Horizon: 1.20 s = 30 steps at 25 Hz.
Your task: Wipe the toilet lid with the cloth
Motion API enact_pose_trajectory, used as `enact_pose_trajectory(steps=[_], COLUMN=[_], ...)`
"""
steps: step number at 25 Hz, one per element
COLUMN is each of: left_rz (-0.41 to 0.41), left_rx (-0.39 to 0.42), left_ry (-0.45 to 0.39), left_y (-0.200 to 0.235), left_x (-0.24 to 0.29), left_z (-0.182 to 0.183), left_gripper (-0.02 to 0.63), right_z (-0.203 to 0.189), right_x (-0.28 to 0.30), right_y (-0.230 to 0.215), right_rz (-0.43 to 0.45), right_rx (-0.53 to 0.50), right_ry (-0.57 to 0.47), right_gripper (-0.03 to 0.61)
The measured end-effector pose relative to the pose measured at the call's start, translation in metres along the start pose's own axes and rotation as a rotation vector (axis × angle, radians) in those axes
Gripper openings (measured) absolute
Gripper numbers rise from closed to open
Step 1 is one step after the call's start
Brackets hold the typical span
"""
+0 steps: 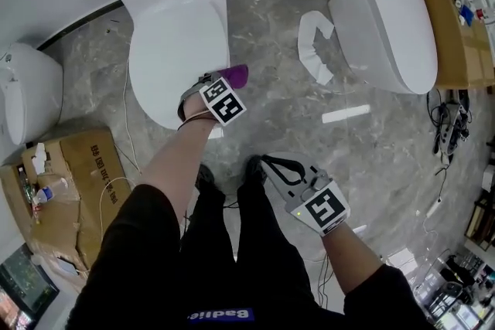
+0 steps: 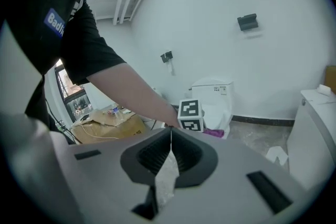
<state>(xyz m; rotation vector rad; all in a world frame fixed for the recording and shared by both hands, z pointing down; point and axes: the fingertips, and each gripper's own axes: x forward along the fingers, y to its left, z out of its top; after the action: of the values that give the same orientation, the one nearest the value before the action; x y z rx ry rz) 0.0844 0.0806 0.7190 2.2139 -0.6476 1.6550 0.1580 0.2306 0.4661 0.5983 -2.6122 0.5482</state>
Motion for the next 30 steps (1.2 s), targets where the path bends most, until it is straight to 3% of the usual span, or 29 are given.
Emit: enact_pose_trajectory(steps=[4,13,17,20,26,30], left_rz=[0.016,0.109,0.102,0.08,-0.042,-0.108], left_rx=[-0.045,-0.273,-0.332,-0.335,-0.3,-0.359], left_ry=[0.01,0.071,0.069,0.058,-0.043,-0.08], left_y=[0.005,0.061,0.059,0.043,-0.046,-0.106], left_x=[-0.013,-0.065,-0.072,-0.07,-0.049,-0.048], left_z=[-0.033,-0.194,-0.231,-0.219,-0.124,-0.084], left_gripper=[0.081,0.081,0.08,0.081,0.08,0.081], right_z=[-0.003,0.023,0.033,0.039,0.025,0.022], right_x=[-0.003,0.043,0.054,0.045,0.006,-0.038], right_y=[0.006,0.064,0.088,0.1,0.095,0.086], right_rz=[-0.002,0.019,0.007,-0.005,-0.024,-0.036], right_rx=[-0.002,-0.05,-0.052,-0.046,-0.01,-0.024], right_ry=[0.005,-0.007,-0.014,-0.038,-0.034,-0.04], right_gripper=[0.029,0.029,0.029,0.029,0.029,0.029])
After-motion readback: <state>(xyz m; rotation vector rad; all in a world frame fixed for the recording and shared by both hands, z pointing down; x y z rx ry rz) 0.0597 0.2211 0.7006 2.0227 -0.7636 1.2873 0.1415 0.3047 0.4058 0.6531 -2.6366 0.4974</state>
